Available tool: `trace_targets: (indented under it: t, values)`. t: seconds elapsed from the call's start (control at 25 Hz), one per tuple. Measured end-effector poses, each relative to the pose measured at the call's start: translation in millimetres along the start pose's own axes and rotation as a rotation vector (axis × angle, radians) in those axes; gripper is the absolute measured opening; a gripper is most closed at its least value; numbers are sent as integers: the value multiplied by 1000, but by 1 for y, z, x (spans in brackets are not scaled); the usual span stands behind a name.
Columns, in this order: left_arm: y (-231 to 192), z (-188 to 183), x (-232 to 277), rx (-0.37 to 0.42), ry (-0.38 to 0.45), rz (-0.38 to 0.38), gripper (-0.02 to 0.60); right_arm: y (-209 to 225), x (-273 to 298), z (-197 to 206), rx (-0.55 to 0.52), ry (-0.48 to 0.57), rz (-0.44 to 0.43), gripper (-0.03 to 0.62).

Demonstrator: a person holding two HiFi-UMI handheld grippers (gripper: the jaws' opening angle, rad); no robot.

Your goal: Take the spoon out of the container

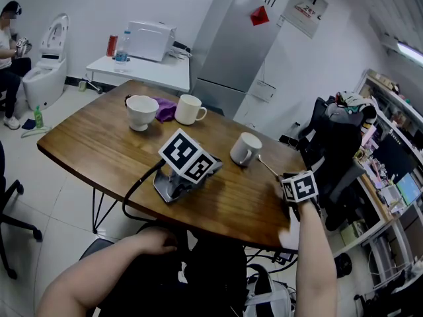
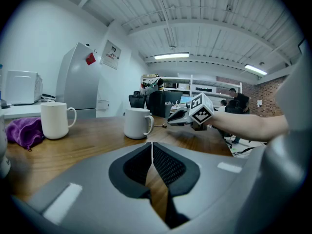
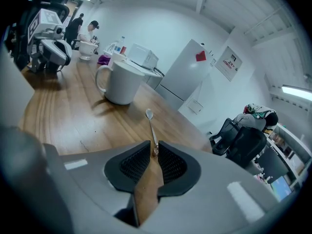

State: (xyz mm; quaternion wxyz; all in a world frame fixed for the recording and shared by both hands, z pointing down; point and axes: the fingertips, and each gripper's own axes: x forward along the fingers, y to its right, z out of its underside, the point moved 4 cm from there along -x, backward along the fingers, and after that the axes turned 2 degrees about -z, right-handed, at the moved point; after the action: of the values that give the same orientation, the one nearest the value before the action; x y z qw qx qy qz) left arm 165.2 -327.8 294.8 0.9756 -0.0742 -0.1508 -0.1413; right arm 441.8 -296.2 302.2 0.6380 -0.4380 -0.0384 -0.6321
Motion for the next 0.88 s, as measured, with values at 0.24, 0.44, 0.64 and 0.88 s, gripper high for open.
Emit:
trace_targets:
  t: [0.24,0.44,0.64,0.88]
  values:
    - [1,2,-1,1,0,0,12,-4,-7,-7,34,72,4,3]
    - [0,2,0,0,-1,0,12,-6,-18,-20,125,183,-42,3]
    - [1,2,0,1,1,0,12,-10,-35,-33,241,320,-94,3]
    - [-1,2,0,1,0,0,12,-19,-49,-46,338,422,-185,3]
